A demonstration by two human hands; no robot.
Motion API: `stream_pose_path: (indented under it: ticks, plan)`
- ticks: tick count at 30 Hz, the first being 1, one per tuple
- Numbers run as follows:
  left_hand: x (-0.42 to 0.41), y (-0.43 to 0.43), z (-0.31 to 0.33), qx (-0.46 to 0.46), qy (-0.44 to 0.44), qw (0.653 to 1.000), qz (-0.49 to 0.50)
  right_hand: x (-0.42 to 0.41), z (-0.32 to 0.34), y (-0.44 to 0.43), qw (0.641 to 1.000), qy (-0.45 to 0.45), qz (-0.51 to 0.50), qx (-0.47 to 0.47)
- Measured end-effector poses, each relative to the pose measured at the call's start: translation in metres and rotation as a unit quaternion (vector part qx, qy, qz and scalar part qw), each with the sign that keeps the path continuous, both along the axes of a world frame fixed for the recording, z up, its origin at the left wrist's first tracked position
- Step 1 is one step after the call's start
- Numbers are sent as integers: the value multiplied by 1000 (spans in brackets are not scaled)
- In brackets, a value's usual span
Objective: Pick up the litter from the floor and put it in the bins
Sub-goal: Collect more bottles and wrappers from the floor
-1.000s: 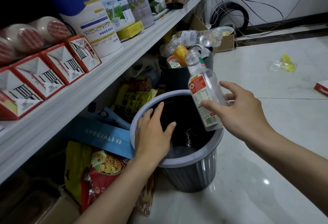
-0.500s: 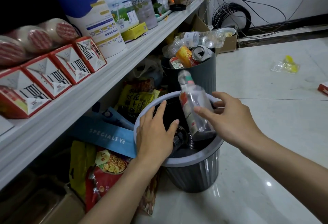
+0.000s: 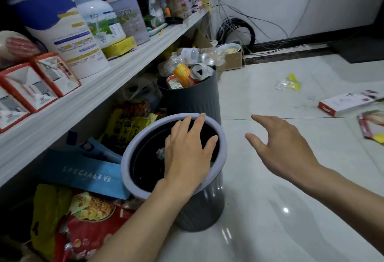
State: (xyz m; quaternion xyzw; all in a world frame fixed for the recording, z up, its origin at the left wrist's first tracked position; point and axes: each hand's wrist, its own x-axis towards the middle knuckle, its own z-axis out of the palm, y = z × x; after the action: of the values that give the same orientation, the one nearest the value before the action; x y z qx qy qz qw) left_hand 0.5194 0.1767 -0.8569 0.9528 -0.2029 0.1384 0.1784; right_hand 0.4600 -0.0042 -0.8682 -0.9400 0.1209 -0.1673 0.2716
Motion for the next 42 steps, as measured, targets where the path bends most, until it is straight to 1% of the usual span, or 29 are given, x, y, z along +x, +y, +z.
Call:
stream_pose_path:
  ticks: [4, 7, 11, 15, 21, 27, 30, 32, 36, 40, 42]
  plan:
    - [-6, -53, -3, 23, -5, 998, -51, -24, -10, -43, 995, 45, -32, -79]
    - [-20, -95, -8, 31, -9, 994, -109, -47, -19, -78, 988, 81, -71, -110]
    - [-43, -148, -18, 39, 9, 984, -175, -85, -29, -119, 974, 125, -131, -140]
    - [-71, -192, -31, 56, 19, 969, -241, -122, -36, -148, 963, 147, -175, -141]
    - [-121, -242, -50, 79, 41, 938, -336, -179, -43, -179, 951, 175, -212, -145]
    - [-170, -278, -57, 107, 49, 908, -402, -252, -49, -202, 926, 218, -287, -115]
    - [-206, -302, -56, 109, 42, 887, -447, -295, -53, -209, 908, 230, -336, -98]
    - [-236, -317, -56, 103, 34, 867, -487, -325, -55, -209, 896, 229, -371, -88]
    - [-304, -338, -56, 95, 43, 812, -575, -388, -58, -202, 866, 240, -437, -45]
    - [-363, -355, -54, 101, 19, 757, -646, -459, -58, -196, 828, 266, -492, -35]
    - [-390, -362, -52, 99, 16, 736, -670, -492, -58, -190, 807, 269, -525, -27]
